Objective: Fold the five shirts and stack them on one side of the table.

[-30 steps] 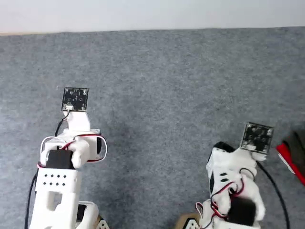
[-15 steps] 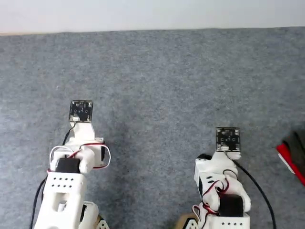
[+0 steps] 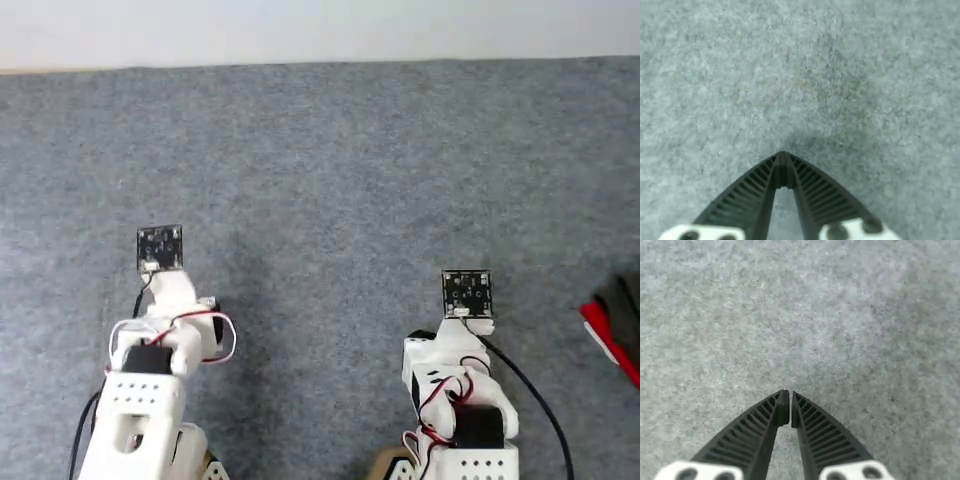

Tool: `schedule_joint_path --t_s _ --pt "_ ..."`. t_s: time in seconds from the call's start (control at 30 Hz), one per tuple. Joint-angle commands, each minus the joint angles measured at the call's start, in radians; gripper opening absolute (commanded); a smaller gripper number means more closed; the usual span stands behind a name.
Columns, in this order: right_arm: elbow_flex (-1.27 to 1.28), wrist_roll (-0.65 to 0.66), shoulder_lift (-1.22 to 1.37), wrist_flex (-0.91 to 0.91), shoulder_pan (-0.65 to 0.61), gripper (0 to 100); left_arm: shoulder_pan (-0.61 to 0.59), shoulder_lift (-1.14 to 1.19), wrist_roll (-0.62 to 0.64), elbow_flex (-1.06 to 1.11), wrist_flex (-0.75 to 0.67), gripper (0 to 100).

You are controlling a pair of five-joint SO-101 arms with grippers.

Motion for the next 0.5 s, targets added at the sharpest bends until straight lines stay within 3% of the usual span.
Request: schedule_joint_path --t_s 0.0,0.13,0.27,0.33,0.47 --pt "-0.008 0.011 -0.007 -0.016 -0.007 1.0 0.002 -0.19 0.012 0.074 -0.017 0" --pt "0.023 0.012 -0.007 -0.016 -0.005 1.0 -0.003 -0.537 0.0 0.232 0.017 0" --pt "0.048 0.012 -0.007 -0.035 -0.005 1.0 0.006 -0.821 -0.005 0.243 0.259 0" --pt "0.049 0.012 -0.007 -0.036 -0.005 1.0 -0.002 -0.876 -0.015 0.242 0.345 0" --pt "0.051 0.012 -0.001 -0.015 -0.005 1.0 -0.003 -0.824 -0.095 0.242 0.358 0"
